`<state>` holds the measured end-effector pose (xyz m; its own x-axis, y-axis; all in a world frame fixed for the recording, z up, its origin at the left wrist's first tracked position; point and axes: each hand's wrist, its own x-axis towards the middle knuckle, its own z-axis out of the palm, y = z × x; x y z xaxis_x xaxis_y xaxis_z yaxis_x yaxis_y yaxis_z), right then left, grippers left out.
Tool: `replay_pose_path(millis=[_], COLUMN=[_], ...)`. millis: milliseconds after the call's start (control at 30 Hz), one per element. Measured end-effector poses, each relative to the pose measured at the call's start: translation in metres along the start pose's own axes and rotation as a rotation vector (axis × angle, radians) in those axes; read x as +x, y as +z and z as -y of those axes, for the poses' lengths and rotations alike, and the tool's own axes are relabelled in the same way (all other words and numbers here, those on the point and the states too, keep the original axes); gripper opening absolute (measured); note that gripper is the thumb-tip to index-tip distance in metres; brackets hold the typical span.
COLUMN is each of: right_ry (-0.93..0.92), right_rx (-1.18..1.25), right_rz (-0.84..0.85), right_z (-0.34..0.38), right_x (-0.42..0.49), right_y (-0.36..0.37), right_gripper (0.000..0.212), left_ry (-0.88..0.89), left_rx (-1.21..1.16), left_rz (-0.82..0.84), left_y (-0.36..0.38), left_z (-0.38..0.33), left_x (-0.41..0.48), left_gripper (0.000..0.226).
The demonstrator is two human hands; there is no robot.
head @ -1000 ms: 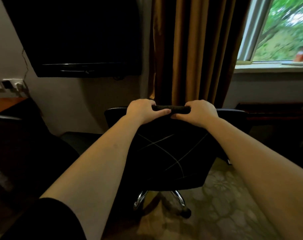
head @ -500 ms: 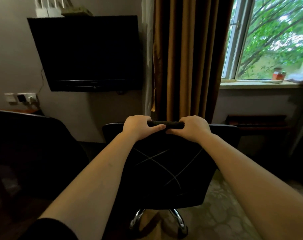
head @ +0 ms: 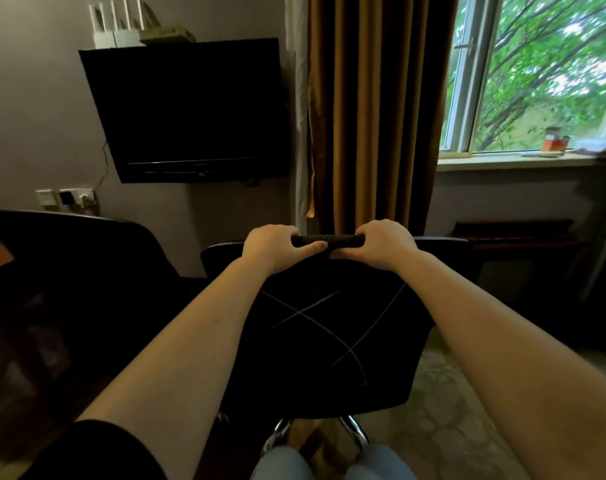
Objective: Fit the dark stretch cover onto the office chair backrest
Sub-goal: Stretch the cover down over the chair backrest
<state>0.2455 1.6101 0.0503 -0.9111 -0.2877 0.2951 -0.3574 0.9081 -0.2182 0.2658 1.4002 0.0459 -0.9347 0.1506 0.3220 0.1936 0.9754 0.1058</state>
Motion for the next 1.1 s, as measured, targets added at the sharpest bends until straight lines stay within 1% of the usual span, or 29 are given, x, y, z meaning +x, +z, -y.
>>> replay_pose_path(millis=[100,233,433,667,967,1100], right_ry=[-0.010,-0.043,-0.121,-0.159,-0.165,-0.160], right_rx=[0.035,-0.004,-0.047,-0.042,-0.020,-0.017], right_rz=[0.017,-0.017,-0.080,-0.146,-0.111,-0.104], right_z=[0.005,0.015,0.027,0.024,0.026,0.019], right_x=[-0.004,-0.002,-0.011,-0.032,-0.046,-0.054], right_y=[-0.003,-0.005,-0.007,-0.005,-0.011,-0.017], right_gripper=[0.059,0.067,0.067,0.074,0.073,0.071], left_ry=[-0.008,-0.044,-0.008,0.001,-0.034,-0.030], left_rx=[0.014,0.068,0.150,0.159,0.121,0.134], left_rz=[-0.012,-0.056,-0.186,-0.274,-0.276,-0.273], left_y=[-0.005,-0.012,-0.018,-0.012,-0.017,-0.020], left_z=[0.000,0.005,0.015,0.003,-0.007,-0.019], left_x=[-0.008,-0.014,-0.033,-0.051,-0.070,-0.075], left_gripper=[0.060,0.063,0.062,0.060,0.058,0.054])
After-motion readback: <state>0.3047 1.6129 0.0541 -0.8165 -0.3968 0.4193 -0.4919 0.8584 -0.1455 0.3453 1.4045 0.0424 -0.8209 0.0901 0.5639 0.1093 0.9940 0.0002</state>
